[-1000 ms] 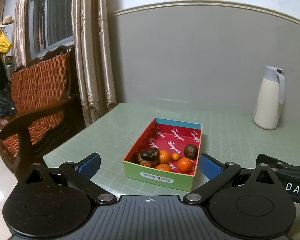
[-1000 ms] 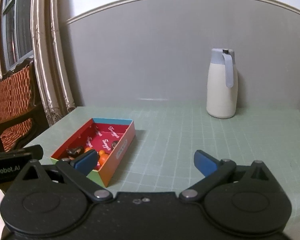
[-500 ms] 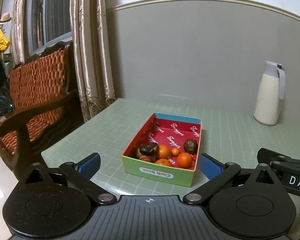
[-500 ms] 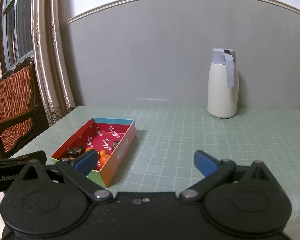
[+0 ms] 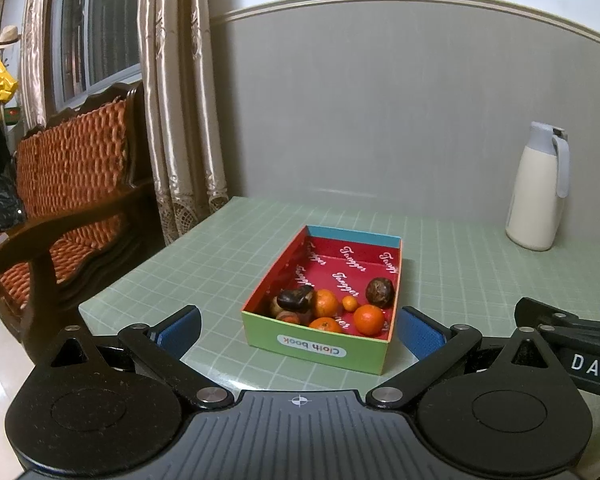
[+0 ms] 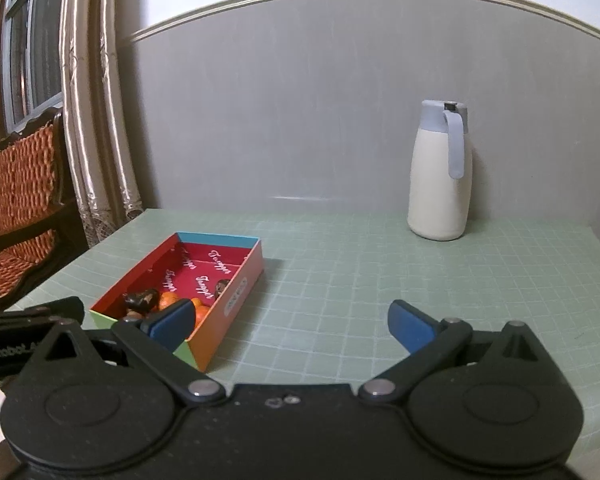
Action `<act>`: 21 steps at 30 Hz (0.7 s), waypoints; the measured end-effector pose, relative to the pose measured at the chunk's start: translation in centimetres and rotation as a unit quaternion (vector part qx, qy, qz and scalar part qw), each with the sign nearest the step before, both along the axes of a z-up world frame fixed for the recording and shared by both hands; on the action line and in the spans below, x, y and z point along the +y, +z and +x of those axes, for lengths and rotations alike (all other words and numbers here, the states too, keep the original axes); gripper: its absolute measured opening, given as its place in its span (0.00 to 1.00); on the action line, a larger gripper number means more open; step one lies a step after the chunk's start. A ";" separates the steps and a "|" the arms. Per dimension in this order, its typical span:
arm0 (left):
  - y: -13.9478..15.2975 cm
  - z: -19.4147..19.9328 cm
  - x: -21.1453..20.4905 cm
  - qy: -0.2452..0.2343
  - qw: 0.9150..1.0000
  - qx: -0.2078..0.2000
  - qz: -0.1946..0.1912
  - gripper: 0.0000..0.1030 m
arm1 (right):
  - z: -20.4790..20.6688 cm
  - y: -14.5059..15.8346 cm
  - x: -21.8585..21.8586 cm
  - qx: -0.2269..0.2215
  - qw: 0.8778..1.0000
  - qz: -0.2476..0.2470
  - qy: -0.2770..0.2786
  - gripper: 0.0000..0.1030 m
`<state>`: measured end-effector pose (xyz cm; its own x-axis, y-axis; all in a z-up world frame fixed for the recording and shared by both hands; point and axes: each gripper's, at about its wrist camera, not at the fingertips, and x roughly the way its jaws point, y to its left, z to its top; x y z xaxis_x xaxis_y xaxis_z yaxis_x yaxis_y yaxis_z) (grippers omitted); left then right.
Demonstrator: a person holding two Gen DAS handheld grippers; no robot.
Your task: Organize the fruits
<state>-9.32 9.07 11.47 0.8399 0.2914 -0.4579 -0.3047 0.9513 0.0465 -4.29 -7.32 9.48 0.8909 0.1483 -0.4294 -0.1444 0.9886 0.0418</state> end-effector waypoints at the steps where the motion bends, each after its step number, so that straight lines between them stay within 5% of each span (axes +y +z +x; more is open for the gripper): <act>1: 0.0 0.0 0.0 0.000 1.000 0.000 0.000 1.00 | 0.0 -0.1 0.0 0.001 1.000 -0.001 -0.001 1.00; 21: -0.3 0.2 0.0 -0.001 1.000 -0.001 0.002 1.00 | 0.0 -0.2 0.0 0.003 1.000 0.000 0.000 1.00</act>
<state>-9.11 9.07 11.17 0.8418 0.2920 -0.4541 -0.3029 0.9517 0.0504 -4.26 -7.35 9.26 0.8884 0.1480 -0.4346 -0.1438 0.9887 0.0427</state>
